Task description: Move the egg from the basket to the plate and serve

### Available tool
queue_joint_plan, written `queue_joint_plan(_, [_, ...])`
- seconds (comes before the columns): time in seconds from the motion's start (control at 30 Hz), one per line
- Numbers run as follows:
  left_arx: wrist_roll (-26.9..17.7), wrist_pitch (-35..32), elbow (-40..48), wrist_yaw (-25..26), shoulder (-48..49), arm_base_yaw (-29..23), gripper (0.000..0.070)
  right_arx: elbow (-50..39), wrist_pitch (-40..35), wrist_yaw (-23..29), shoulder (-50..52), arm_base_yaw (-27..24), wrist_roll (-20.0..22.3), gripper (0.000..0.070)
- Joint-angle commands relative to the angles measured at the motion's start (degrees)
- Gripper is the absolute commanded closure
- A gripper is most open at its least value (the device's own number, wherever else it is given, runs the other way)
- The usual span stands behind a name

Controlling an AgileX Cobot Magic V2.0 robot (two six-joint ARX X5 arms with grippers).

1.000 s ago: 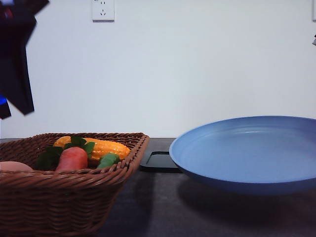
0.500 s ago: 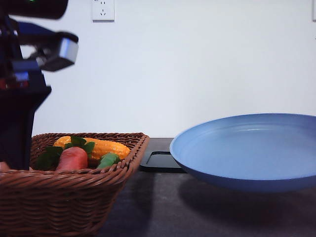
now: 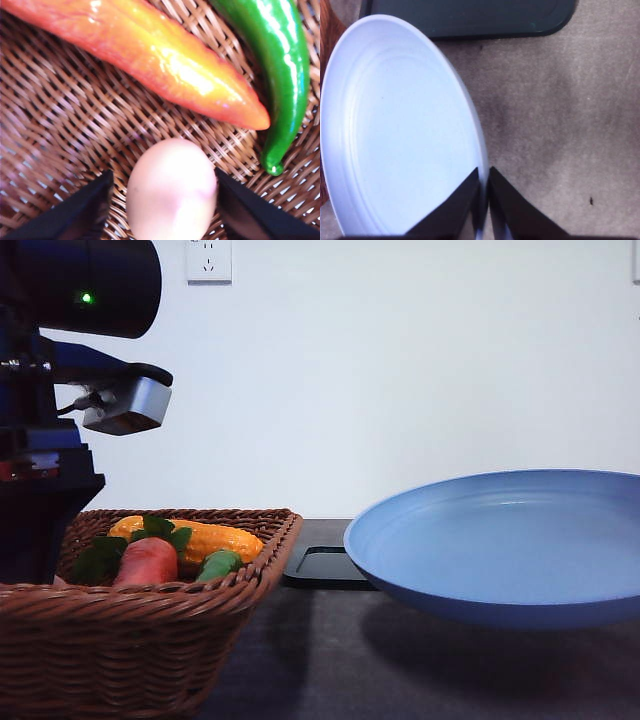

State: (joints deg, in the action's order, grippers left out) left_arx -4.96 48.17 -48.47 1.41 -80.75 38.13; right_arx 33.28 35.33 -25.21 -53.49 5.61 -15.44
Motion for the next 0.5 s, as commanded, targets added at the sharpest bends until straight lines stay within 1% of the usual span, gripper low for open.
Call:
queue_joint_plan(0.0, [-0.43,-0.16,-0.79,-0.02,-0.92,0.57,0.0435,0.72,-0.63,-0.28,-0.22,0.09,-0.61,0.0700])
queue_joint_plan(0.1, [-0.43,-0.18,-0.79,-0.02,-0.90,0.57,0.0516,0.72,-0.63,-0.28,-0.22,0.09,-0.61,0.0700])
queue_joint_plan(0.17, [-0.43,-0.13,-0.79,-0.02,-0.90,0.57,0.0543,0.72,-0.63,-0.29,-0.22,0.09,-0.61,0.0700])
queue_joint_plan(0.3, [-0.41,0.21,-1.11,-0.04,-0.88,0.57,0.0552,0.72,-0.63,-0.31,-0.22,0.09,-0.63,0.0700])
queue_joint_plan(0.47, [-0.25,1.74,-4.23,-0.04,0.04,0.57,0.0552,0.73,-0.61,-0.97,-0.22,0.09,-0.70,0.0700])
